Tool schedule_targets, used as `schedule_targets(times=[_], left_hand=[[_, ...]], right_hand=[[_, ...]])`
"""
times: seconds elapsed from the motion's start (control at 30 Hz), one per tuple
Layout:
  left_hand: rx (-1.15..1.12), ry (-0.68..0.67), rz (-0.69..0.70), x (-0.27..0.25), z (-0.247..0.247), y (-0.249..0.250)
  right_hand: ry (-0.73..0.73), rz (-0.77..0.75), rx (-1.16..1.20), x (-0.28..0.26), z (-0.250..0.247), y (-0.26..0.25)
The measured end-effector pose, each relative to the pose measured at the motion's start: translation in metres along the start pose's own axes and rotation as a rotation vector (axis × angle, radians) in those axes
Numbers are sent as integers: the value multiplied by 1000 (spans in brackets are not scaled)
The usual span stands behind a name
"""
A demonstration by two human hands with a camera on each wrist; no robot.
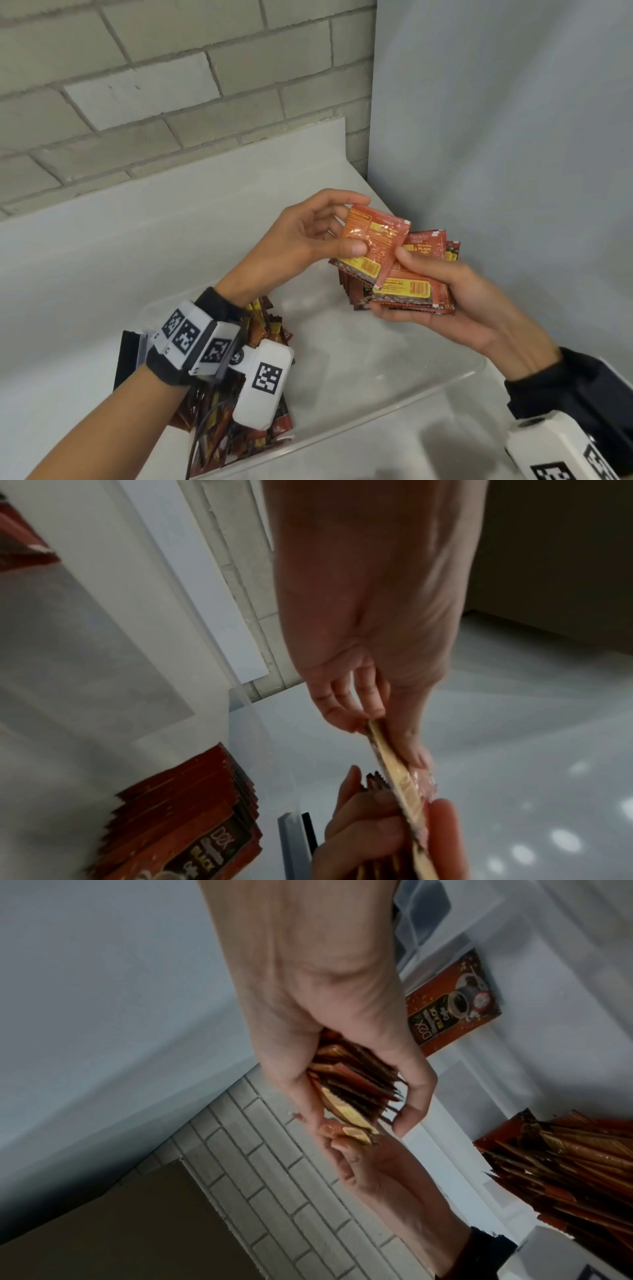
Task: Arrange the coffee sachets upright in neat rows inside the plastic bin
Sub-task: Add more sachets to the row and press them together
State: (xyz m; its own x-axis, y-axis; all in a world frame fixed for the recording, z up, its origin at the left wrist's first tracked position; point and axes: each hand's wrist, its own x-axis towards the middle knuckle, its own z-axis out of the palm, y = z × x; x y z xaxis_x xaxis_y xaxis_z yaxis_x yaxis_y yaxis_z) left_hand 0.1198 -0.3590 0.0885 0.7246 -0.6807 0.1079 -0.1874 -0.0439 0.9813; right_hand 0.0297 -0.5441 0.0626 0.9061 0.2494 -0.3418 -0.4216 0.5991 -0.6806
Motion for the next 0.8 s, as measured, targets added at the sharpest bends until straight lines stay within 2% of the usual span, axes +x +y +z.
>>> schedule_targets(times=[0.13,0.23,0.33,0.57,0.67,0.8], left_hand=[[-46,30,114,1,-7,4],[-31,-53,186,2,-7,8],[-24,-150,194,3,-6,9],[62,-214,154,0,-2,5],[3,-146,151,-3,-3,3],[-68,94,67,-5,-2,7]], right_hand=[[49,-16,86,-2,4,-3],[71,-1,89,-2,7,-4],[58,9,122,-2,7,-3],[36,-21,79,-6,10,-5],[56,-55,92,-6,10,-5],[122,-138,145,-1,8,-6]])
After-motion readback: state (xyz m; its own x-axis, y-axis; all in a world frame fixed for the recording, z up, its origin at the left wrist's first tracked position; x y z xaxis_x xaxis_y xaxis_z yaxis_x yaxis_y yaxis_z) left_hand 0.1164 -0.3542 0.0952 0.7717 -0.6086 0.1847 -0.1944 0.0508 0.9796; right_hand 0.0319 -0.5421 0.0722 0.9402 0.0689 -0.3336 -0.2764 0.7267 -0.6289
